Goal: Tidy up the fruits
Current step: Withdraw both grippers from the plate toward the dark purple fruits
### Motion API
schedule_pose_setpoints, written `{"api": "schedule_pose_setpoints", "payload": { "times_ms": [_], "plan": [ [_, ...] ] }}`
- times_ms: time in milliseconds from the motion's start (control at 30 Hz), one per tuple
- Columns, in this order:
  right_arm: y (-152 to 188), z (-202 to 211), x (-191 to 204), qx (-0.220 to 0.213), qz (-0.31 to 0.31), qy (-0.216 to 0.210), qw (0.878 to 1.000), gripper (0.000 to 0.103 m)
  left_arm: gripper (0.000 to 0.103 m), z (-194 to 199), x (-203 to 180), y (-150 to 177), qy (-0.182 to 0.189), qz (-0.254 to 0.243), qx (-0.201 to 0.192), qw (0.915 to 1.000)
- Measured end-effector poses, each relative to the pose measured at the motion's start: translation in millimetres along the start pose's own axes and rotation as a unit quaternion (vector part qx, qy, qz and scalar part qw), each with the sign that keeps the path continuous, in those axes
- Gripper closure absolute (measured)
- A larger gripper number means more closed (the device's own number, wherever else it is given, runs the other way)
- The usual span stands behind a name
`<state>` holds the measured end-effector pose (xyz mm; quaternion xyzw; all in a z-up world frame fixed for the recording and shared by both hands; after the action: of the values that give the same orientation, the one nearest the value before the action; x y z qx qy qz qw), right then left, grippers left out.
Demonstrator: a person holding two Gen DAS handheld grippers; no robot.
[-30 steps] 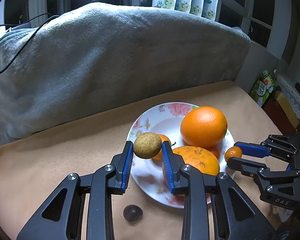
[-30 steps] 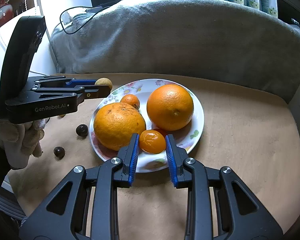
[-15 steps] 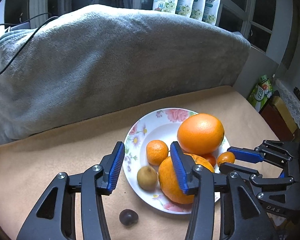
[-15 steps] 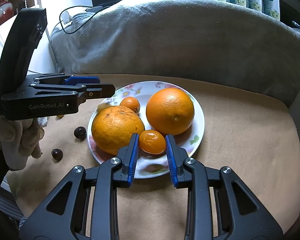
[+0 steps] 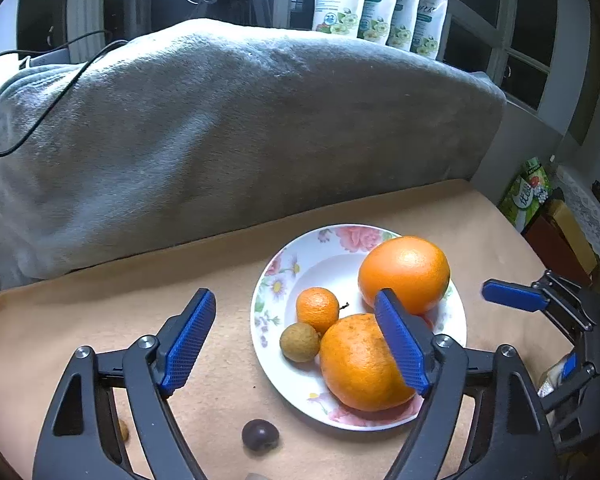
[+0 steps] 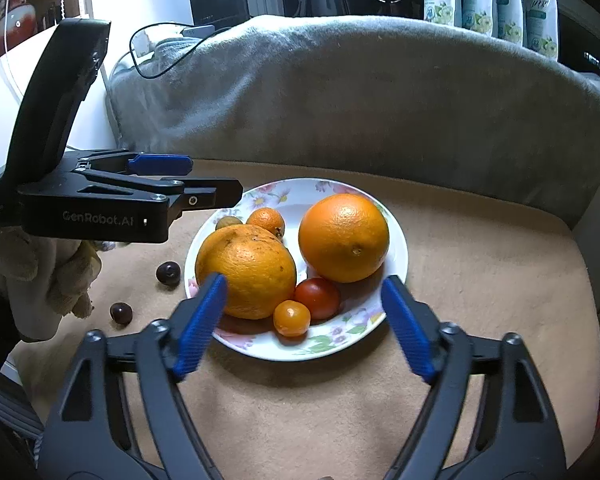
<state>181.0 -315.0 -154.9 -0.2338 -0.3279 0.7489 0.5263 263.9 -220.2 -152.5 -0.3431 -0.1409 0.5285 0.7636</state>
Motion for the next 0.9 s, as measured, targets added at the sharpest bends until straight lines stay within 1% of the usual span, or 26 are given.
{"api": "schedule_pose_setpoints", "payload": {
  "times_ms": [67, 367, 567, 900],
  "plan": [
    [0, 1, 1, 0.0, 0.0, 0.0, 1.0, 0.013, 0.021, 1, 2, -1, -0.005, 0.001, 0.003, 1.0],
    [-1, 9, 5, -0.002, 0.004, 0.002, 1.0, 0.012, 0.021, 9, 3, 3, -0.02, -0.002, 0.002, 0.9998],
    [-2, 20, 8, -0.01, 0.001, 0.004, 1.0, 0.012, 0.021, 26, 6, 2, -0.021, 0.0, -0.007, 0.9998],
    [-10, 39, 26, -0.026, 0.007, 0.004, 1.0, 0.012, 0.021, 55, 12, 9, -0.022, 0.005, -0.025, 0.9994]
  ]
}}
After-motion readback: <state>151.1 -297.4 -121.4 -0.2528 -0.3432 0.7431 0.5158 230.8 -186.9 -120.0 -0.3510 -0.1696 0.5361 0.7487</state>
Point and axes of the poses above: each gripper's, at about its wrist camera, not at the fingertips, and z roughly against the way its jaws point, x to its left, y to its underside, the point moved 9 cm from there along -z, roughly the way its jaws point, and after that the axes turned 6 degrees about z, right-handed, at the moved point
